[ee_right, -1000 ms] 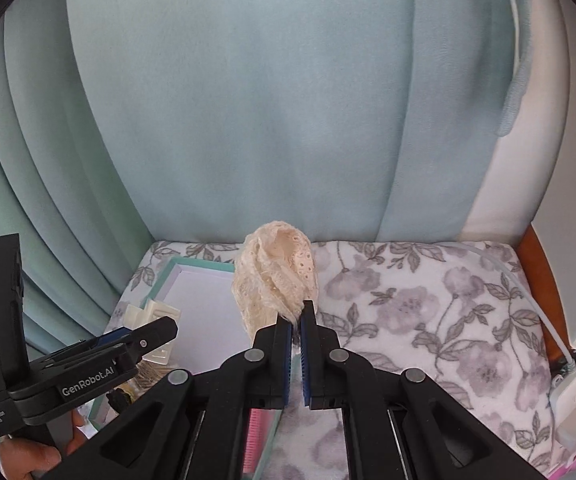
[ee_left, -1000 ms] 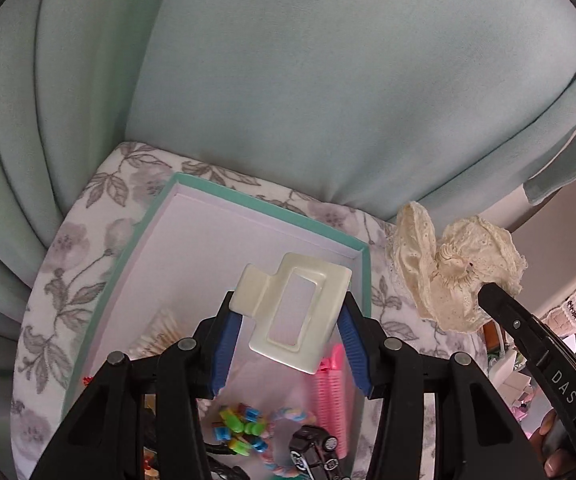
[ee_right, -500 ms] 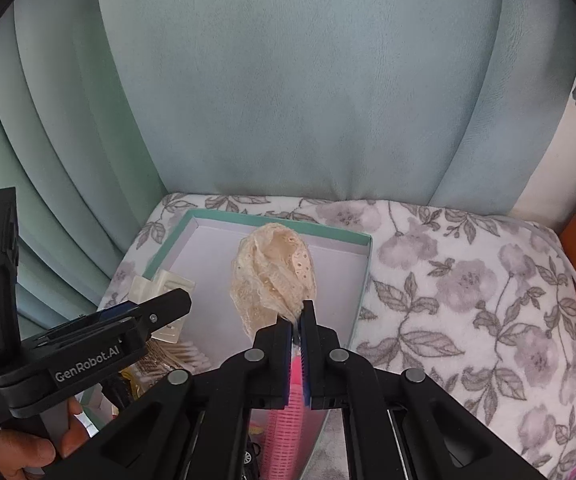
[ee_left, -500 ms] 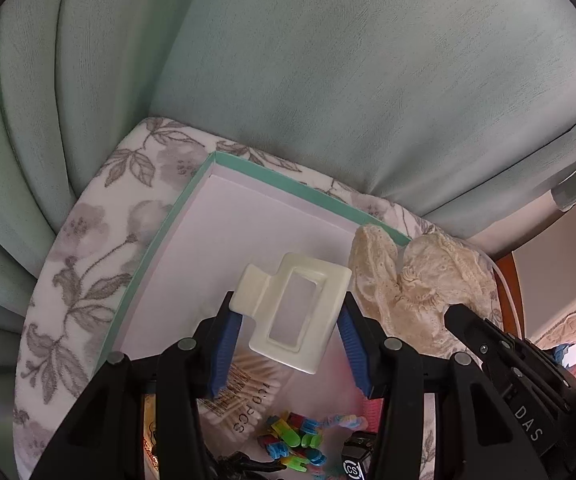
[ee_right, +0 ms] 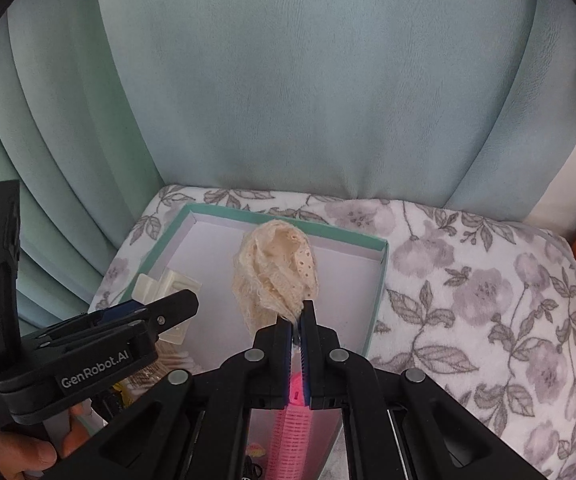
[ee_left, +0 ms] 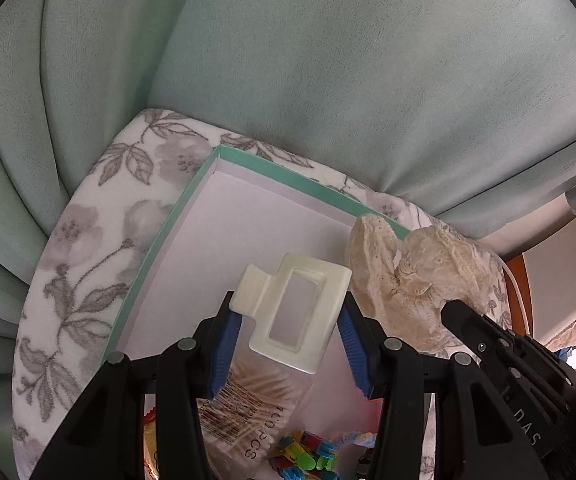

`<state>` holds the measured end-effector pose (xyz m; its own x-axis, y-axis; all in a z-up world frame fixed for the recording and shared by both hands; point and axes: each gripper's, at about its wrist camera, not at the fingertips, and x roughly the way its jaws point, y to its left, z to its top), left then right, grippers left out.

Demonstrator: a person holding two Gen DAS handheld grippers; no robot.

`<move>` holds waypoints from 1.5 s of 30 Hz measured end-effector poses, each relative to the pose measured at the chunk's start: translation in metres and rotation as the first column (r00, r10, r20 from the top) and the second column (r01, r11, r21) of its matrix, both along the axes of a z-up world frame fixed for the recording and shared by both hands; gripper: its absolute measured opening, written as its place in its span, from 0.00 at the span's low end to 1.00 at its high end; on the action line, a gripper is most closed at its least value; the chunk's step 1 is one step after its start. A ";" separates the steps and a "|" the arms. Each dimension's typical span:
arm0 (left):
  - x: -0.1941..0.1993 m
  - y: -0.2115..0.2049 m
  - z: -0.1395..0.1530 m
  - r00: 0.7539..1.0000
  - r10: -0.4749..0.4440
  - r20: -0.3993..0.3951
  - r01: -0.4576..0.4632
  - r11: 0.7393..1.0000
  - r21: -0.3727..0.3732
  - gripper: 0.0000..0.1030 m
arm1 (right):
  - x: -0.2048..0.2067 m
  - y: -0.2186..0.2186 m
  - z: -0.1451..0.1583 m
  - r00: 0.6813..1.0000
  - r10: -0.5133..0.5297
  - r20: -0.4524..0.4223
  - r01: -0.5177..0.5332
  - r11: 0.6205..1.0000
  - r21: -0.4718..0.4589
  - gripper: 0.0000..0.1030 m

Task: Organize objects
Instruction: 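Carry the white clip and lace scrunchie over the box lid, then open both tools to drop the clip and scrunchie into the lid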

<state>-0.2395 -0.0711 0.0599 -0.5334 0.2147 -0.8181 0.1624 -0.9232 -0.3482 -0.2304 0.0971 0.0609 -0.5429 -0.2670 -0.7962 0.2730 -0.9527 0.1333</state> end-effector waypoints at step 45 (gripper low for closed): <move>0.014 0.013 0.021 1.000 -0.016 0.002 0.016 0.997 -0.071 0.57 | 0.011 -0.007 0.025 1.000 0.010 0.030 -0.011 0.999 0.044 0.24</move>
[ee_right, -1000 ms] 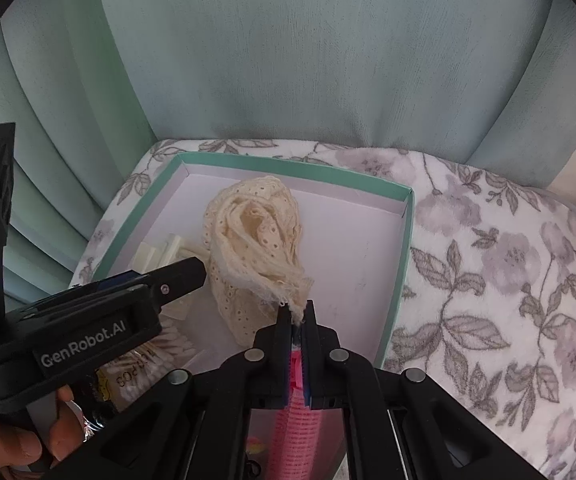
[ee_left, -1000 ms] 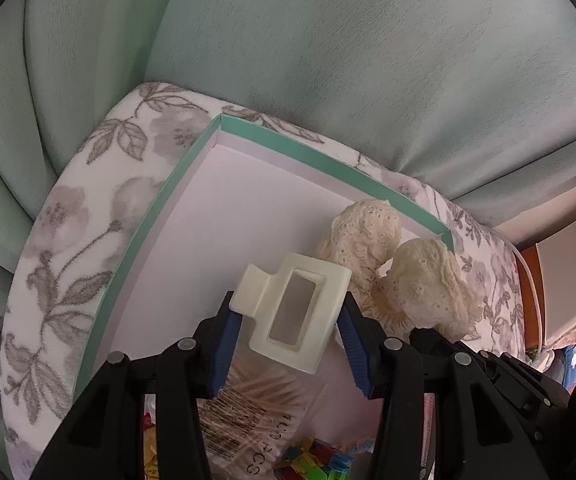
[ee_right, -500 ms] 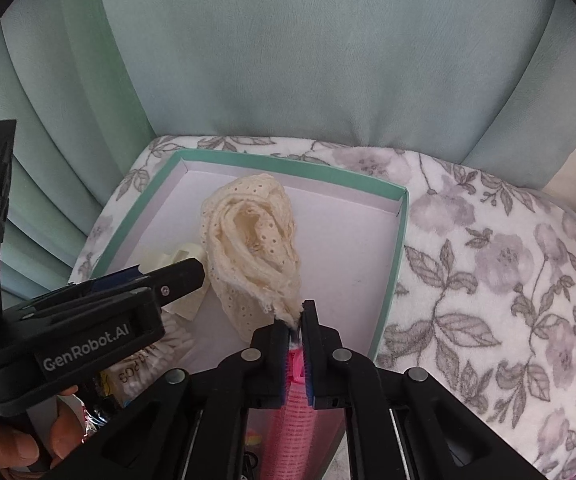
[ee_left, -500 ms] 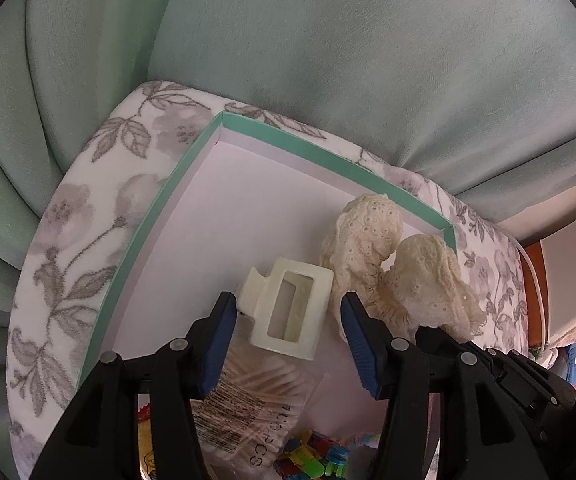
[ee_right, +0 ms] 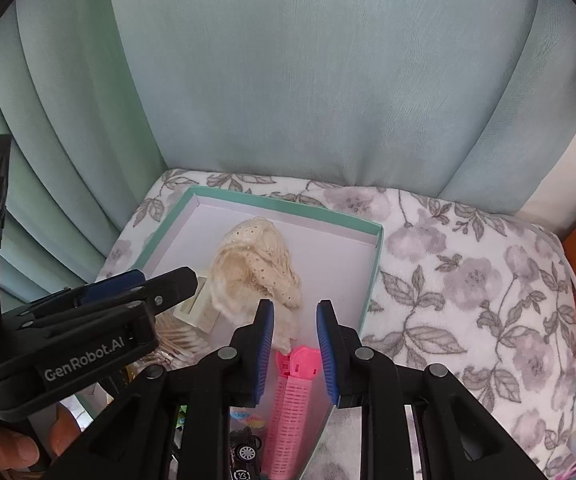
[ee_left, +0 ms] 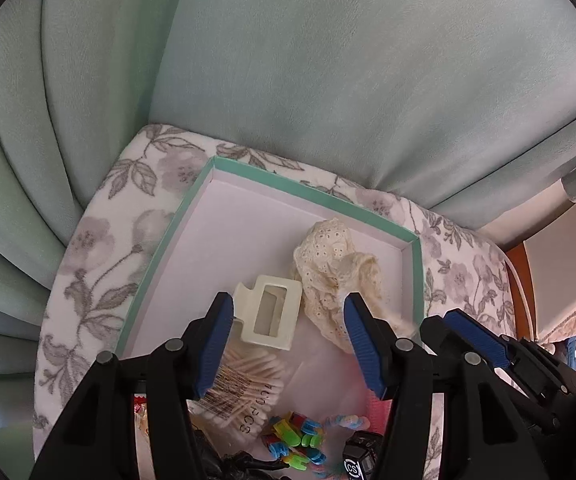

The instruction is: Organize objects

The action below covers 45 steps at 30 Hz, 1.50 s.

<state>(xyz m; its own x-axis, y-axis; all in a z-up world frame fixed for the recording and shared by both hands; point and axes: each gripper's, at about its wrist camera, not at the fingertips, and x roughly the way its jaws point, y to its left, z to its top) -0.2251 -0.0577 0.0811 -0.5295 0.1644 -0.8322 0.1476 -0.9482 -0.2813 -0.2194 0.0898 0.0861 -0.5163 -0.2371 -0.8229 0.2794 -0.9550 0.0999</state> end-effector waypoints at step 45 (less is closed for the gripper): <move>0.048 -0.017 -0.004 0.991 0.128 -0.038 -0.132 0.983 -0.129 0.94 | 0.028 0.017 -0.006 0.999 -0.031 -0.017 0.032 0.999 0.026 1.00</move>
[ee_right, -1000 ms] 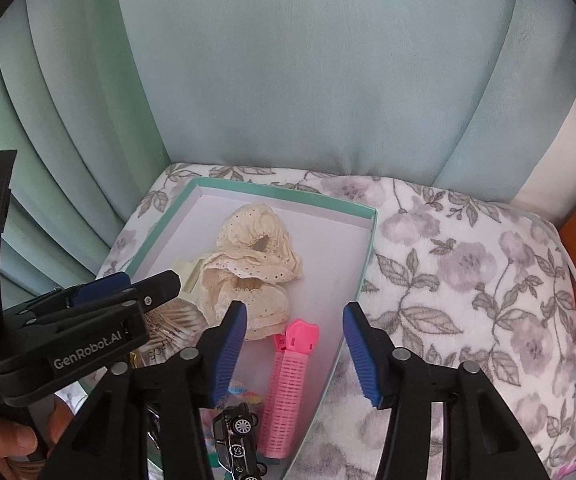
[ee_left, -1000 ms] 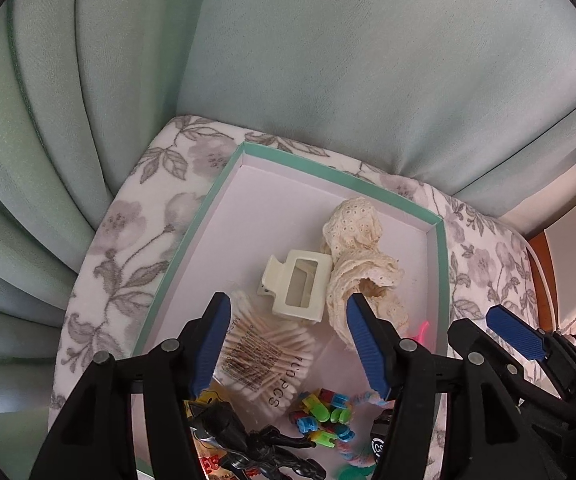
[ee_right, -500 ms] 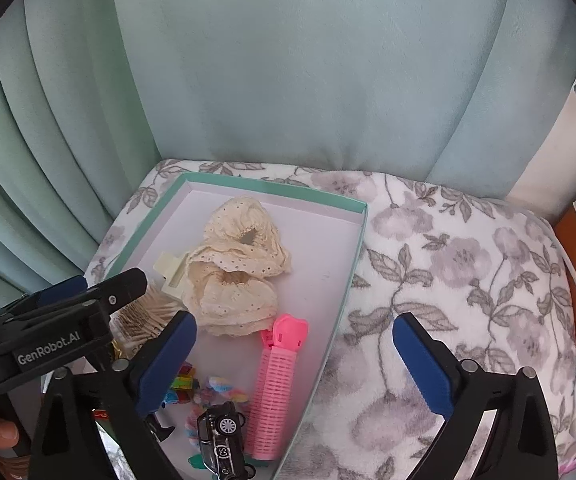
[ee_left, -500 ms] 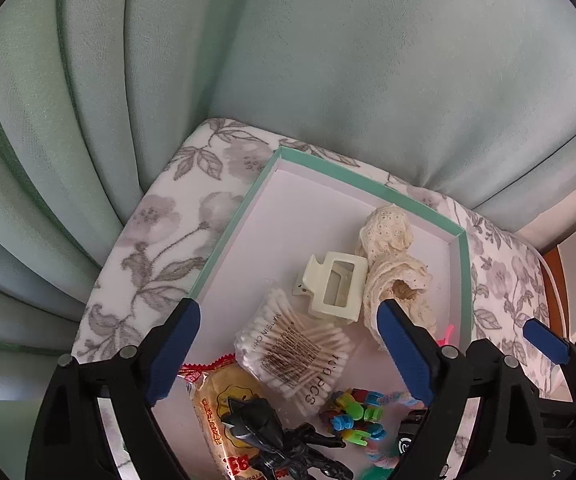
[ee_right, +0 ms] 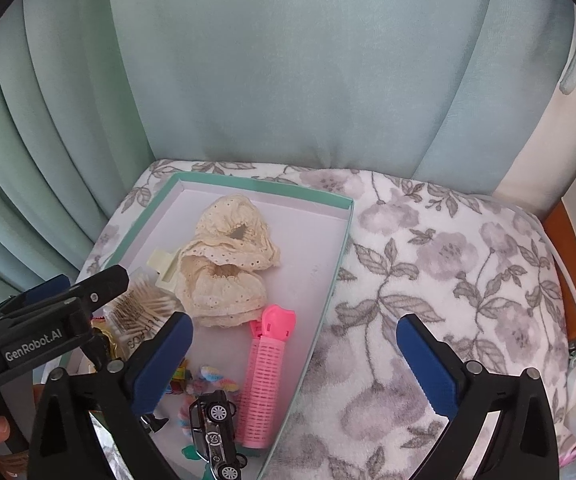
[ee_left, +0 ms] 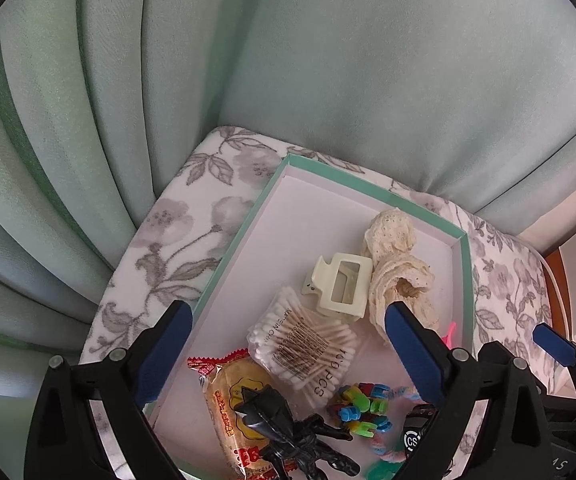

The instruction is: Organize objects

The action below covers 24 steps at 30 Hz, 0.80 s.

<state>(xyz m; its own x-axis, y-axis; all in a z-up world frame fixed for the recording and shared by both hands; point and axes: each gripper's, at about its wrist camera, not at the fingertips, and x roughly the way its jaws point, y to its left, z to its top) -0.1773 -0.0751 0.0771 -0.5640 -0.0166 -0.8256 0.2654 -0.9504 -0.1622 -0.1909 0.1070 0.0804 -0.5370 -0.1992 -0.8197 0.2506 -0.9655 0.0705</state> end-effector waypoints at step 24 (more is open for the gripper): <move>0.082 0.030 0.081 0.993 -0.071 -0.099 0.064 0.996 -0.068 0.94 | 0.084 0.056 0.072 0.987 -0.128 -0.094 0.124 0.991 -0.047 1.00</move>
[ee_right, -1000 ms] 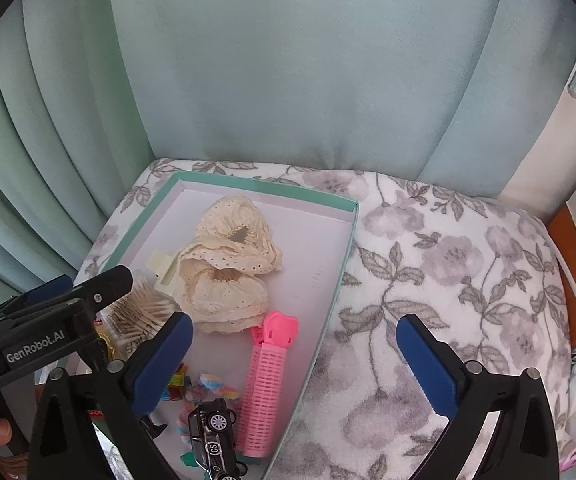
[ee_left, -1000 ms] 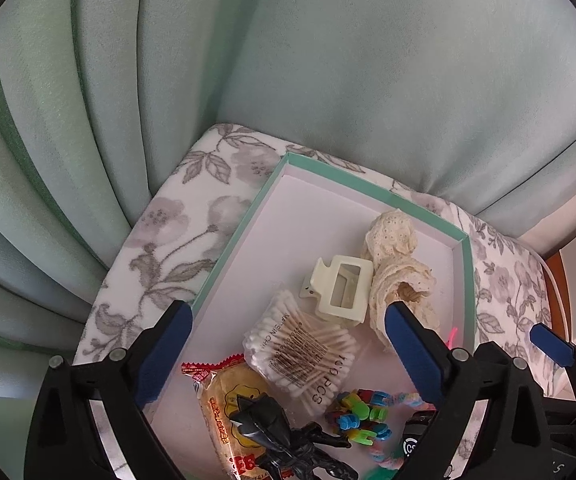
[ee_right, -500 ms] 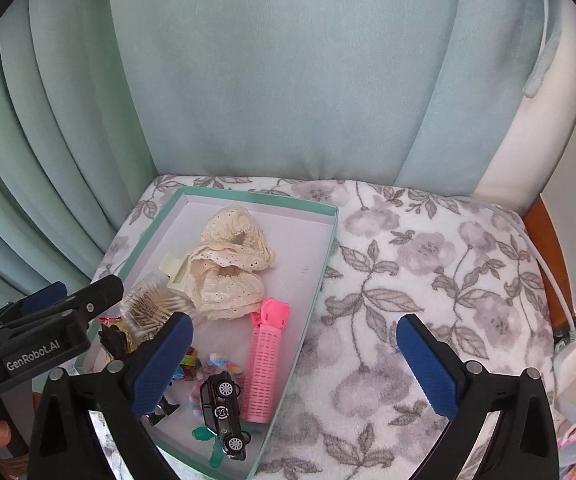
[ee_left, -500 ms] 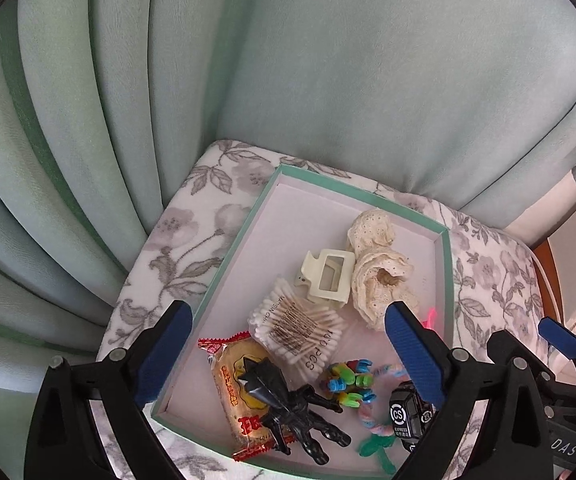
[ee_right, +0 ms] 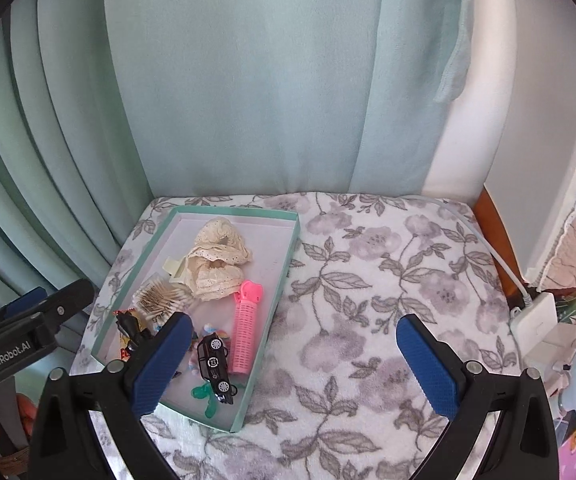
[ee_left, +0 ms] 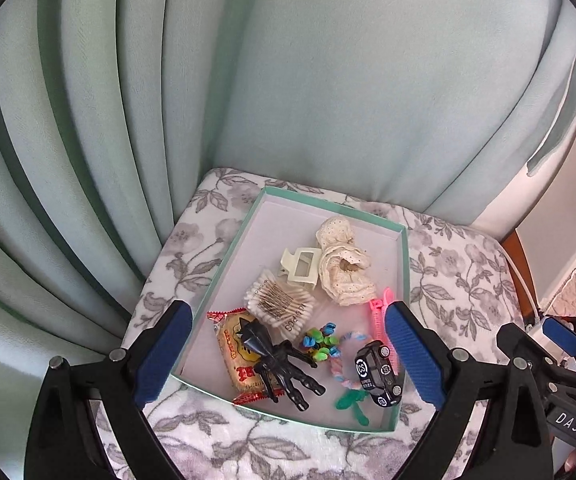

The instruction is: Organize objects

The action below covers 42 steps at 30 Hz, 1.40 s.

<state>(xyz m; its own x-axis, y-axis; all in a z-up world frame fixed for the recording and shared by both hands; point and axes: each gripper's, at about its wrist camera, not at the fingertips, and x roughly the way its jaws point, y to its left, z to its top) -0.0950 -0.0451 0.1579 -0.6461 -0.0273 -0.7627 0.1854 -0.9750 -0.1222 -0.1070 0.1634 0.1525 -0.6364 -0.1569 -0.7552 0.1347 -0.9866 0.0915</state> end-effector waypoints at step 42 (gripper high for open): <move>0.092 0.030 -0.118 0.987 -0.054 0.154 0.059 0.998 -0.029 0.94 | 0.096 0.033 -0.121 0.983 -0.044 0.177 0.034 0.998 0.059 1.00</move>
<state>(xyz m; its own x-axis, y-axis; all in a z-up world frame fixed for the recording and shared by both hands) -0.0026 -0.0150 0.0403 -0.5228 -0.0213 -0.8522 0.1437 -0.9876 -0.0635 -0.0107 0.1963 0.0313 -0.4959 -0.0893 -0.8638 0.0822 -0.9951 0.0556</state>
